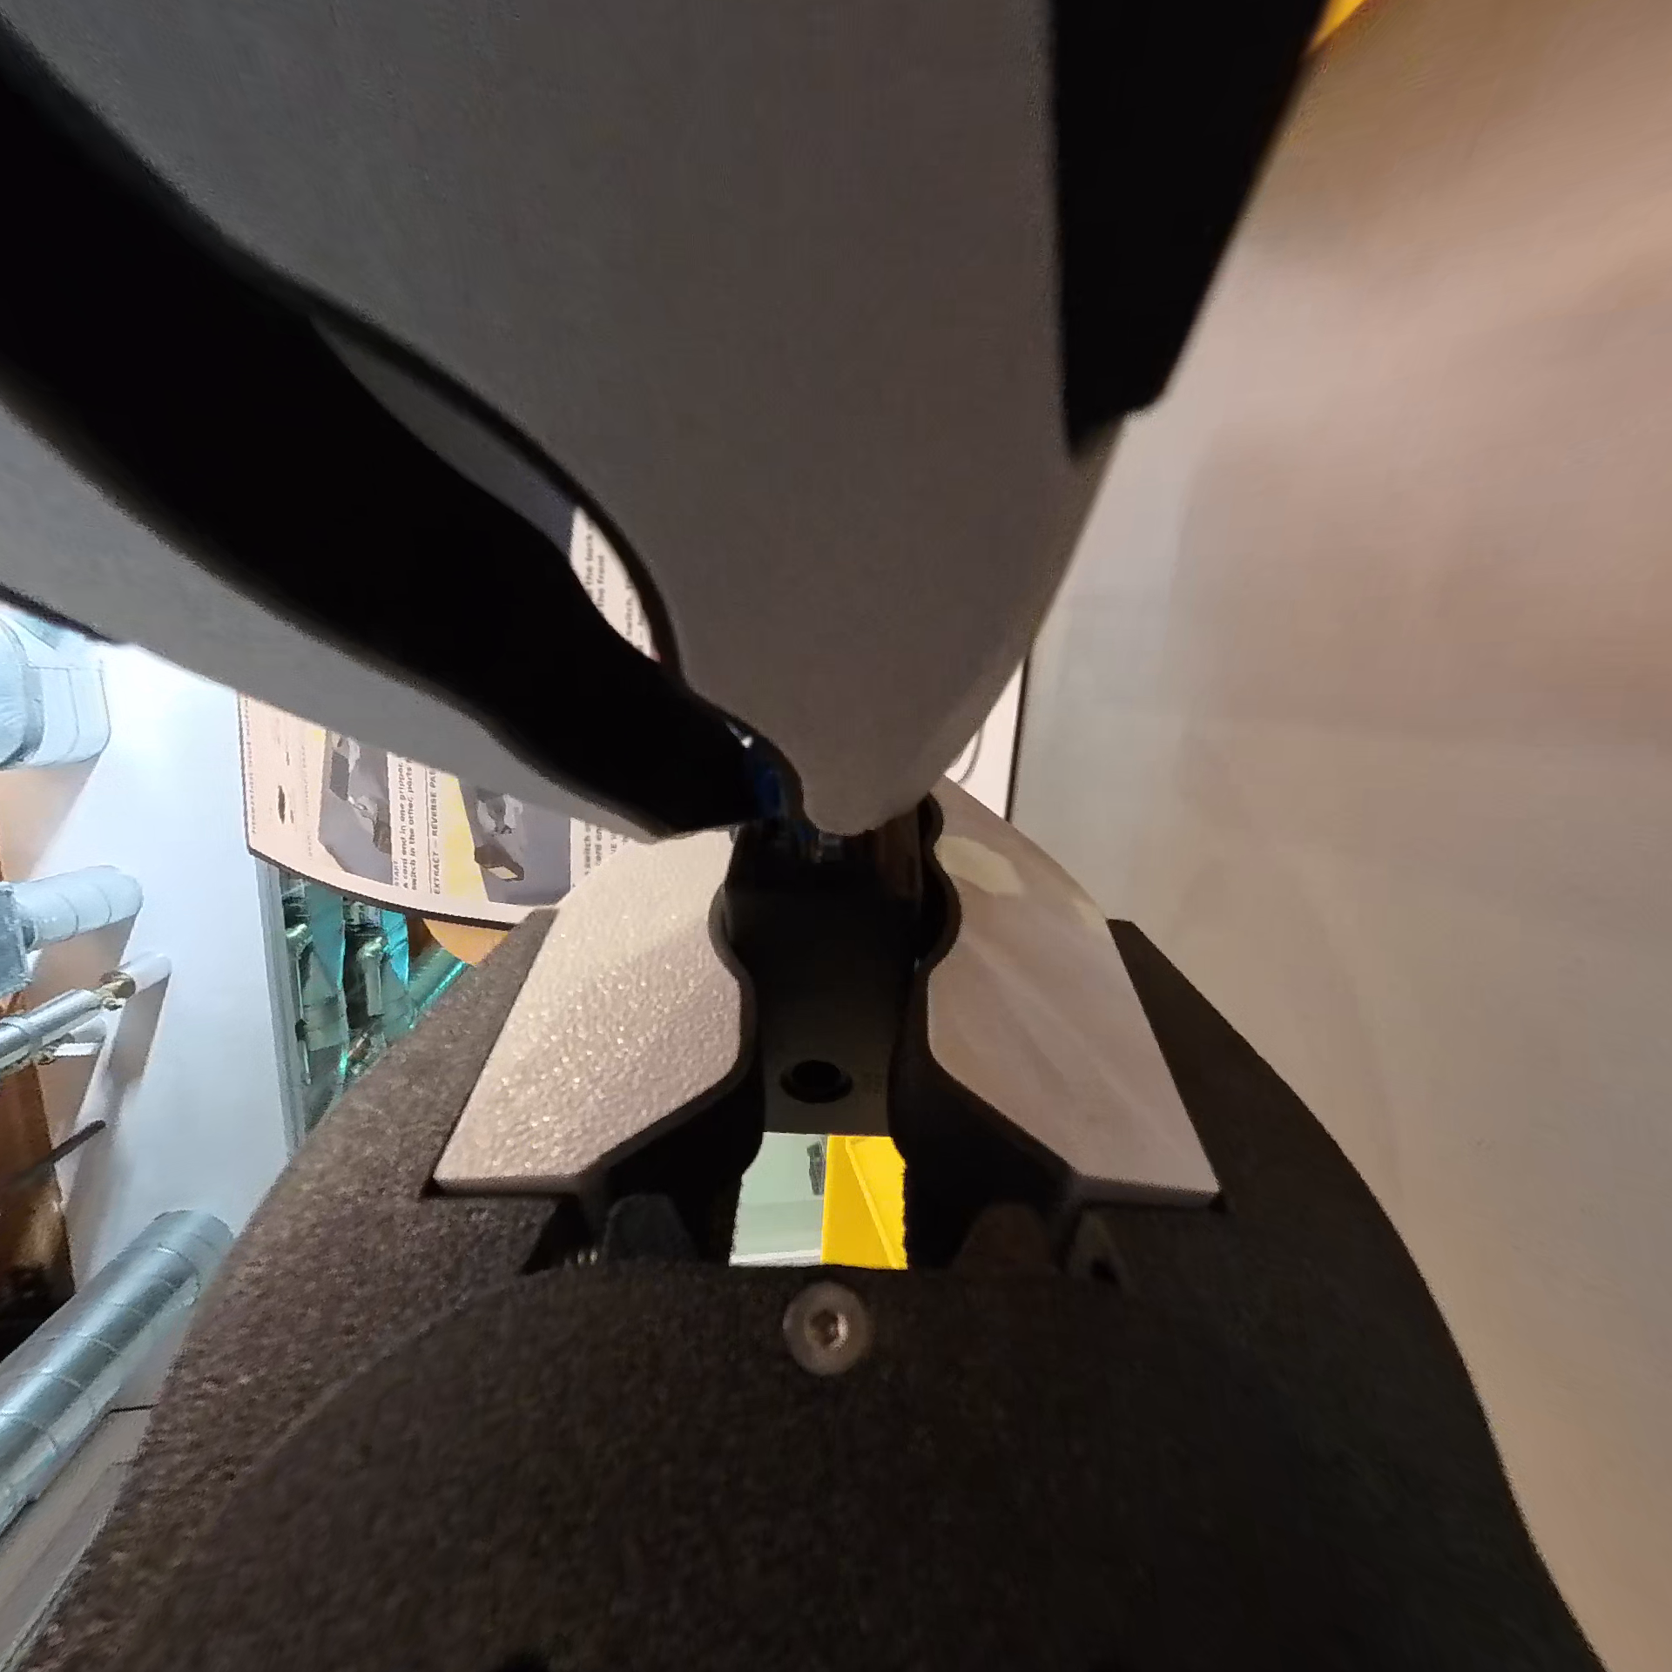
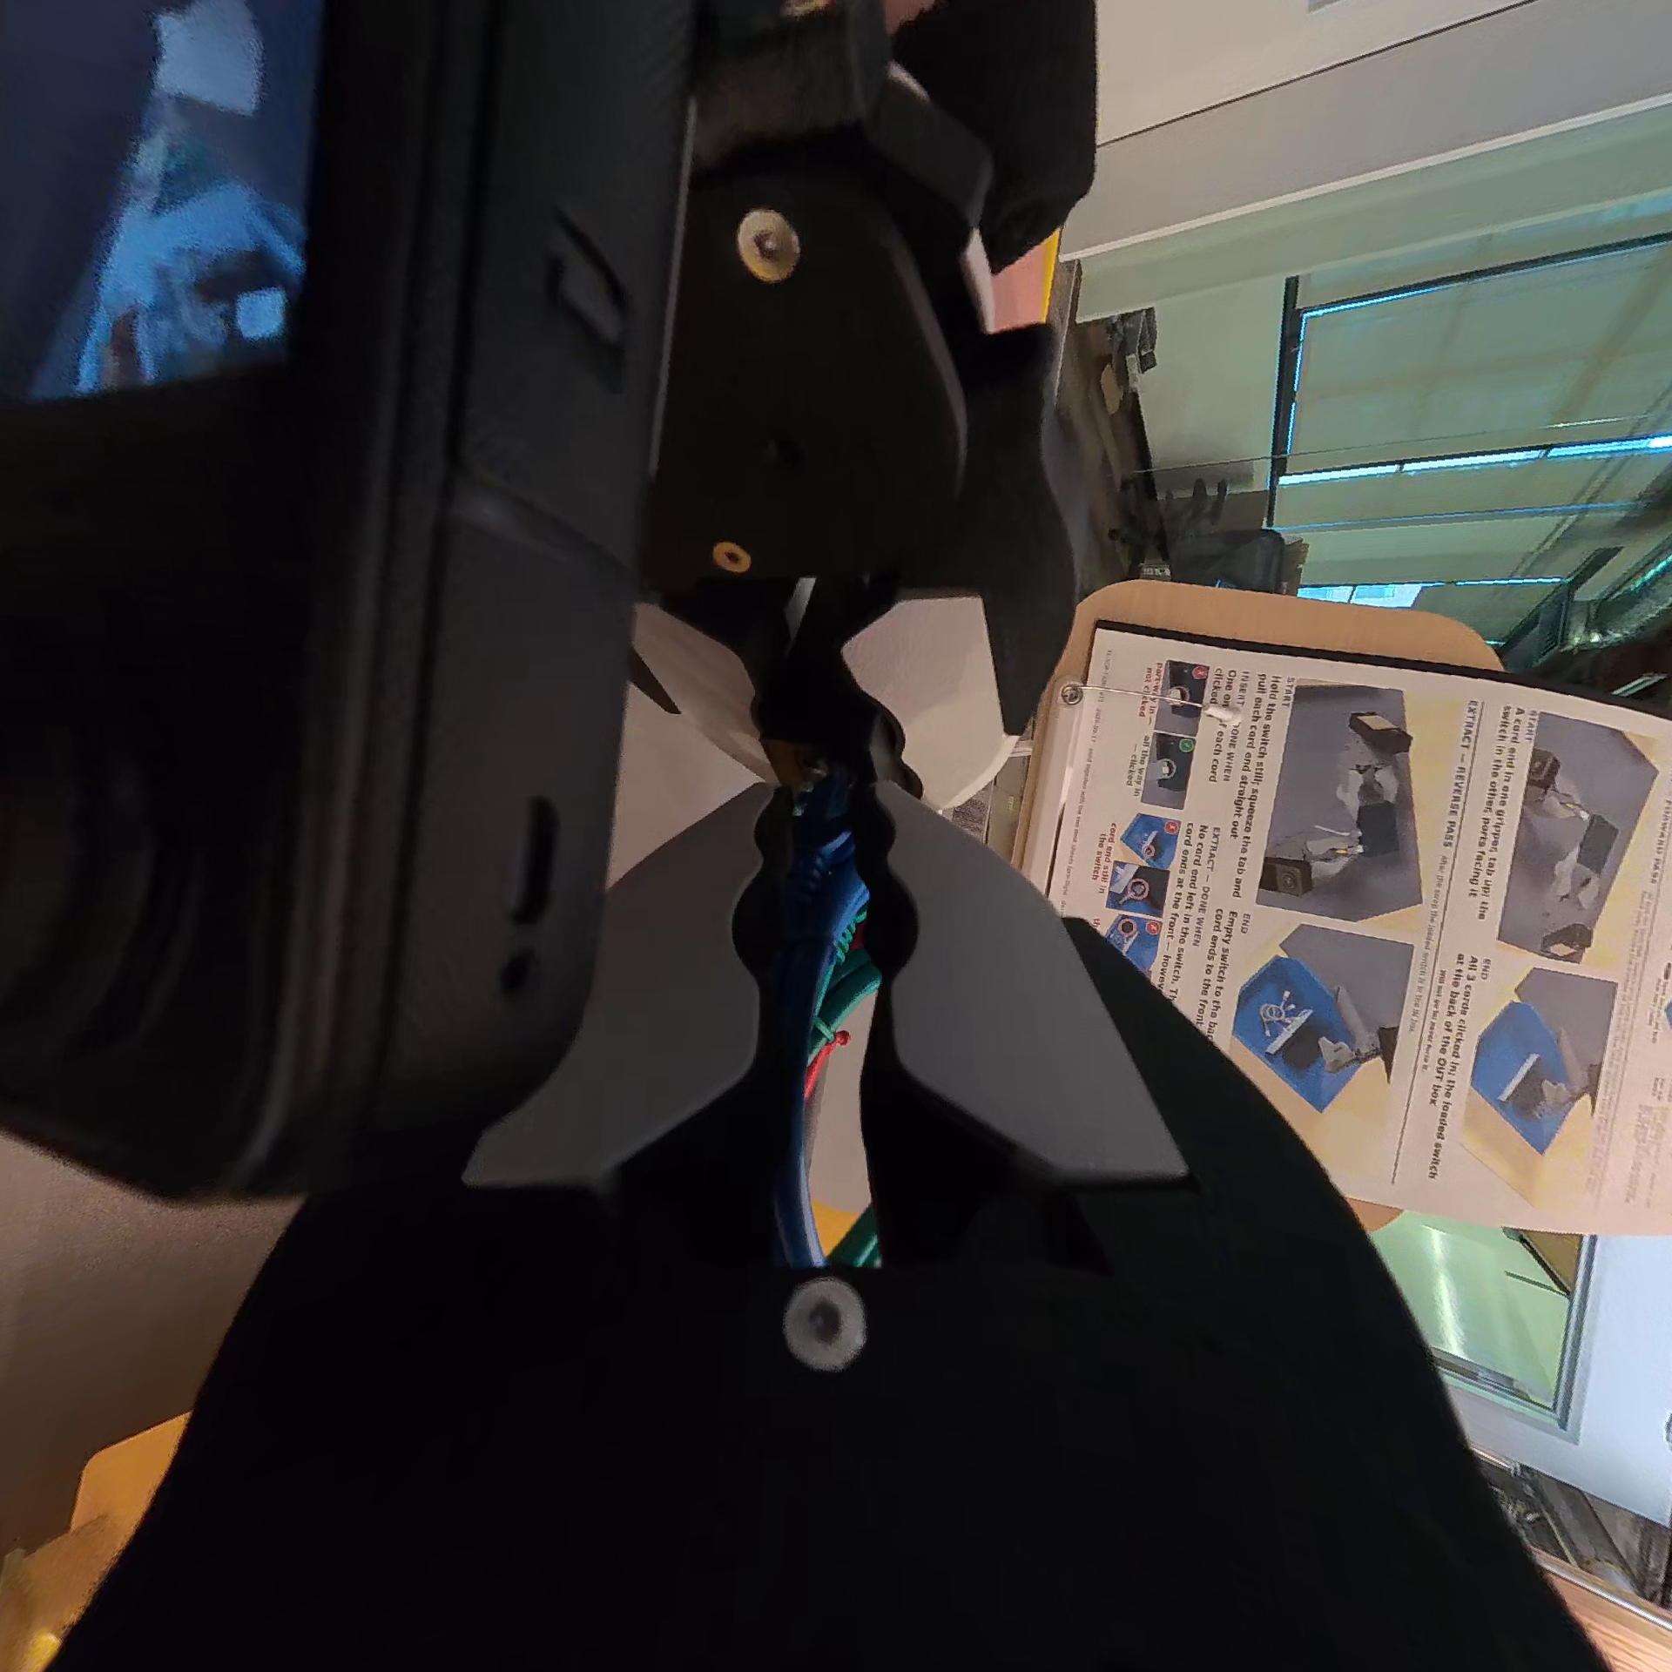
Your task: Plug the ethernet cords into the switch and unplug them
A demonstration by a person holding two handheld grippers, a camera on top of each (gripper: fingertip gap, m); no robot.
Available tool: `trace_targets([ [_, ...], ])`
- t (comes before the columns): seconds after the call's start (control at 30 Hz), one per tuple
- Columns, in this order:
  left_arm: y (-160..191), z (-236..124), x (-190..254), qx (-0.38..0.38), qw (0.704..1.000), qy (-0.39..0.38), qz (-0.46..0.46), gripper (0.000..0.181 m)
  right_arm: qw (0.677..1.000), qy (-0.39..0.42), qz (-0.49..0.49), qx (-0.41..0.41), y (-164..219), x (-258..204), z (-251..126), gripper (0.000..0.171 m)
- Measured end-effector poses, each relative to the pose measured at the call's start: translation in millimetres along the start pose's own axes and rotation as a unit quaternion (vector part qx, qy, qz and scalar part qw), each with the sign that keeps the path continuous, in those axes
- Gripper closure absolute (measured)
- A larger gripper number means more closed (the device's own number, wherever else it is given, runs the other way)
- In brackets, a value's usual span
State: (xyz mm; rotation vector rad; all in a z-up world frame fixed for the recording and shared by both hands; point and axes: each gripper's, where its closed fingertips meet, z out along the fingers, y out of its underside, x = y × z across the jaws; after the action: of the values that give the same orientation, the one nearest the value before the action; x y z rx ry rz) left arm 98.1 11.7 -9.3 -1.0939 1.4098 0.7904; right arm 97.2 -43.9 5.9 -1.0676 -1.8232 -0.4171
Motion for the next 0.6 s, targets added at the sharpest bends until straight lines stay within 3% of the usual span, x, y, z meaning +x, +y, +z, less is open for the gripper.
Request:
trace_targets([
  [0.07,12.9,4.0,-0.7,-0.036,0.999,-0.002,0.004,0.150,1.000,-0.013,-0.005,-0.007,1.7,-4.0,-1.7,0.160],
  [0.2,47.4,7.4,-19.4,-0.061,0.998,-0.020,-0.004,0.151,1.000,0.018,0.003,0.016,-3.3,7.8,-12.1,0.156],
  [0.37,33.0,-2.5,-32.3,-0.016,0.999,-0.029,-0.019,0.151,0.998,0.046,0.019,0.027,5.8,23.4,-23.0,0.156],
  [0.6,56.0,-1.0,-40.5,-0.058,0.998,-0.027,-0.018,0.151,0.997,0.067,0.018,0.023,12.6,34.0,-42.5,0.156],
])
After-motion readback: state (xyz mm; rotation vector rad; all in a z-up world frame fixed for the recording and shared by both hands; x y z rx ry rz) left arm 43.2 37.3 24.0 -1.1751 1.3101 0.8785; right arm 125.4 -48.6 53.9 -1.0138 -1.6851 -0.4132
